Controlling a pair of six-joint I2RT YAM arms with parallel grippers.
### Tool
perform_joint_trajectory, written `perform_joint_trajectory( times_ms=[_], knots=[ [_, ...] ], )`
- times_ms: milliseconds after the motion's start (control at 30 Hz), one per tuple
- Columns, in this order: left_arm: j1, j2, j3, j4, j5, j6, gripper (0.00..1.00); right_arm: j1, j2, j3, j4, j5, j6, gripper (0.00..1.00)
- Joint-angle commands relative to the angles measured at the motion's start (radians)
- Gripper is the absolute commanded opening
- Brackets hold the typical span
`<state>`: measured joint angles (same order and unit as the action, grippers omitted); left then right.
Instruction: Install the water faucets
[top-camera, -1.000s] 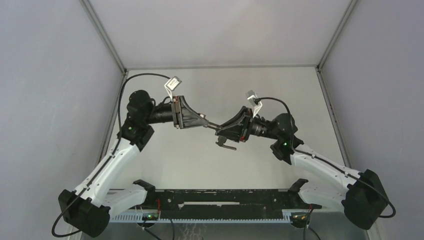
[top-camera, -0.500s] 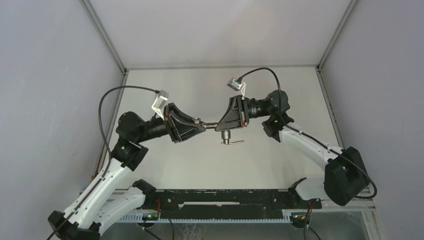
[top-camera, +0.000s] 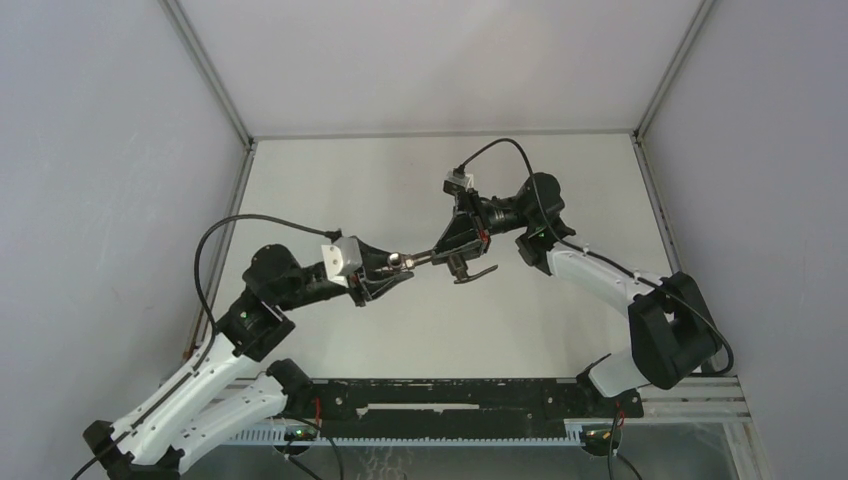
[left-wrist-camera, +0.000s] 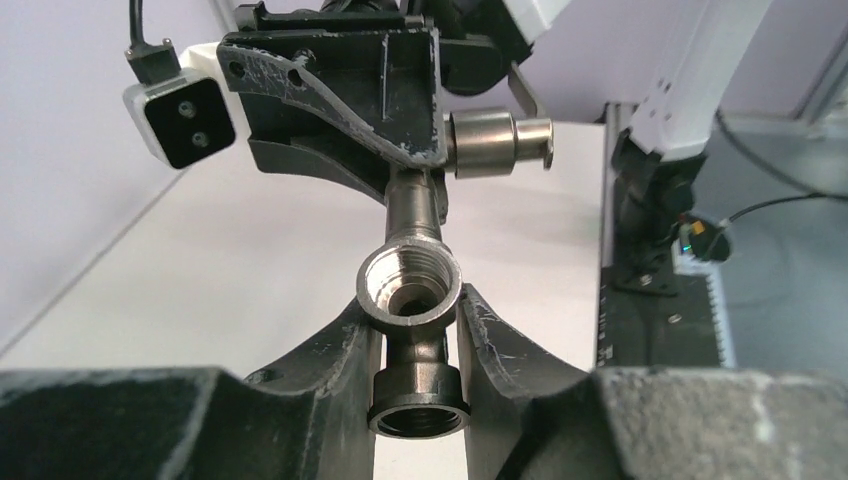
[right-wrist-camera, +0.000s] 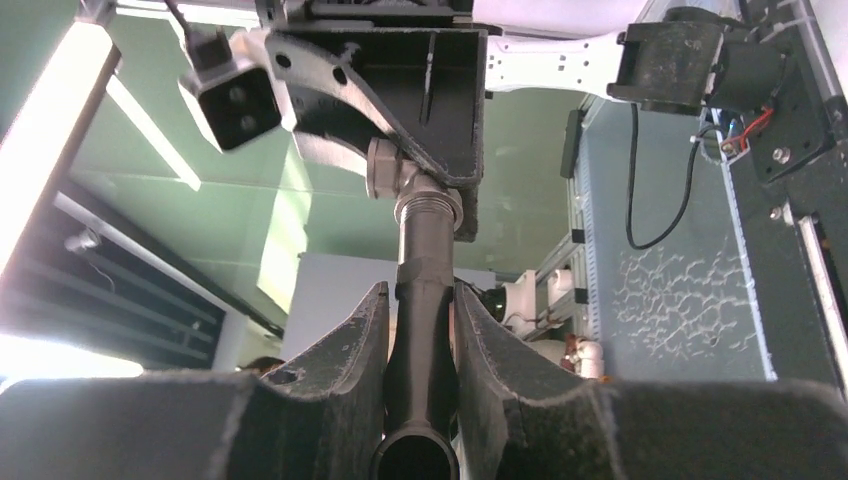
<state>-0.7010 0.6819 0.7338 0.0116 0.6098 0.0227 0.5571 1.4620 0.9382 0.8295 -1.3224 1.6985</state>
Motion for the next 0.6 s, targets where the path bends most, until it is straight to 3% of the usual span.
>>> perform_joint_trajectory(
  times_ms=[0, 267, 567],
  knots=[
    [-0.088, 0.023, -0.031, -0.187, -0.035, 0.268, 0.0, -0.02, 0.002, 0.082, -0.112, 0.155, 0.044, 0.0],
    [-0.241, 0.024, -0.056, -0.27, -0.368, 0.534, 0.0, -0.077, 0.002, 0.08, -0.339, 0.204, -0.006, 0.0],
    [-0.399, 0.051, -0.152, -0.221, -0.718, 0.783, 0.0, -0.093, 0.046, 0.061, -0.382, 0.224, 0.001, 0.0]
  ],
)
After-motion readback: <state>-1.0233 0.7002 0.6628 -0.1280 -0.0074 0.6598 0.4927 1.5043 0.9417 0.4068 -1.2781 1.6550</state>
